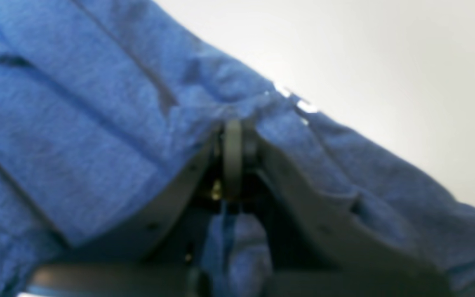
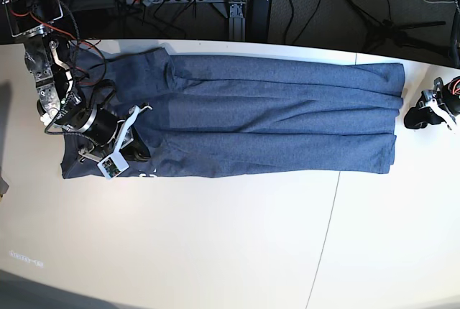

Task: Fold the T-shirt properly
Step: 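Move the open left gripper back to the hem end of the shirt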

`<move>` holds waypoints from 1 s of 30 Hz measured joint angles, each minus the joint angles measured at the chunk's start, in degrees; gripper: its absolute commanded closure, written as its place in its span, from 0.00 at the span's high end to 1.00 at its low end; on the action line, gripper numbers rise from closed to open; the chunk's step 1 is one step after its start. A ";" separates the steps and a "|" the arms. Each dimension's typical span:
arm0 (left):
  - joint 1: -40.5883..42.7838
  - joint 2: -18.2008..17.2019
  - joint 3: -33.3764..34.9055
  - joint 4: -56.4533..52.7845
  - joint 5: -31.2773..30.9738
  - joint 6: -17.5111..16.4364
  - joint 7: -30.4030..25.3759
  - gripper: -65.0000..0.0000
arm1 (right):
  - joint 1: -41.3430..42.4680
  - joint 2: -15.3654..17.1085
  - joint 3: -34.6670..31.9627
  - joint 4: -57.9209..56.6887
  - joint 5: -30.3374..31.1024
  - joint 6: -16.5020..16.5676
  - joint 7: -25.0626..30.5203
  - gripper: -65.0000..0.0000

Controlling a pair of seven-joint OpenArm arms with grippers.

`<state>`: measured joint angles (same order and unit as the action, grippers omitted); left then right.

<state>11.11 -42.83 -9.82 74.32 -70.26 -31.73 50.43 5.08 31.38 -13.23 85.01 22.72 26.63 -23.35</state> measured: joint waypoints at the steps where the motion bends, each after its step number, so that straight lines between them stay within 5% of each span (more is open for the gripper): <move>1: 0.00 -0.02 0.00 0.00 0.04 -0.09 0.17 0.21 | 0.00 -0.33 0.00 0.00 0.13 -0.02 -0.44 0.00; 8: -0.02 0.00 0.00 -0.94 0.37 -0.46 -0.02 0.26 | -0.02 -0.87 0.00 0.00 0.20 -0.02 -0.79 0.00; 16: 0.00 -0.04 0.00 -3.19 11.76 -0.68 -13.05 0.26 | -0.04 -0.79 0.00 0.00 0.17 -0.02 -0.76 0.00; 30: 0.00 -0.04 0.00 -3.19 10.84 -0.74 -5.55 0.26 | -0.02 -0.76 0.00 0.00 0.17 -0.02 -0.76 0.00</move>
<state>11.11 -42.87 -9.82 71.13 -59.42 -32.47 44.88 5.06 30.61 -13.23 85.01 22.90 26.61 -24.12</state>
